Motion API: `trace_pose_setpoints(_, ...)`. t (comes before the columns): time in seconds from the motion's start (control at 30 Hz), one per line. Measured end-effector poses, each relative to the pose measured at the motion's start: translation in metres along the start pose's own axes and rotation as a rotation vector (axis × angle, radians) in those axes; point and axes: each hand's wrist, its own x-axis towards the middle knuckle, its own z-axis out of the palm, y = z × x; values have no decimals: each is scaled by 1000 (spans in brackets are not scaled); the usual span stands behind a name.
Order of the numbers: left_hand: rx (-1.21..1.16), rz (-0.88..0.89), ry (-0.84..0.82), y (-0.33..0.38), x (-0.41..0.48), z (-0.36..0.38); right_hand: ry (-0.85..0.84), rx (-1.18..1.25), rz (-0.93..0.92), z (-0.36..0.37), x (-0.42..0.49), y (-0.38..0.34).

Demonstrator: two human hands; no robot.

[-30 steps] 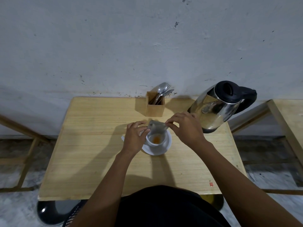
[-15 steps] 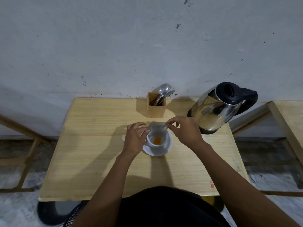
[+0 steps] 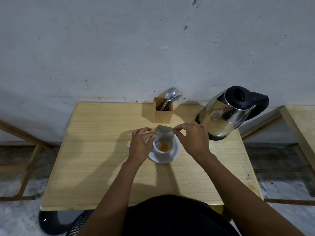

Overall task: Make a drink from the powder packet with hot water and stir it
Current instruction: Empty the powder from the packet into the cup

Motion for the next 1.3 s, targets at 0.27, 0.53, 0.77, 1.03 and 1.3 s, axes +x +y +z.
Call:
trace_pose_setpoints(0.27,-147,-14,-22,-4,3,3,-24,-33,-104,0,-1,-4)
trace_pose_setpoints(0.53,-194,-22,-18,-5,8,5,-21,89,41,3,-1,-1)
trace_pose_setpoints(0.77,-172,-31,-35,5,6,7,-12,135,147,3,1,-1)
trace_pose_setpoints(1.03,-132,-17,-36,14,6,6,-89,257,192,-1,3,-6)
trace_pose_setpoints(1.3,-149,-24,-52,16,6,5,-111,320,210,-9,1,-8)
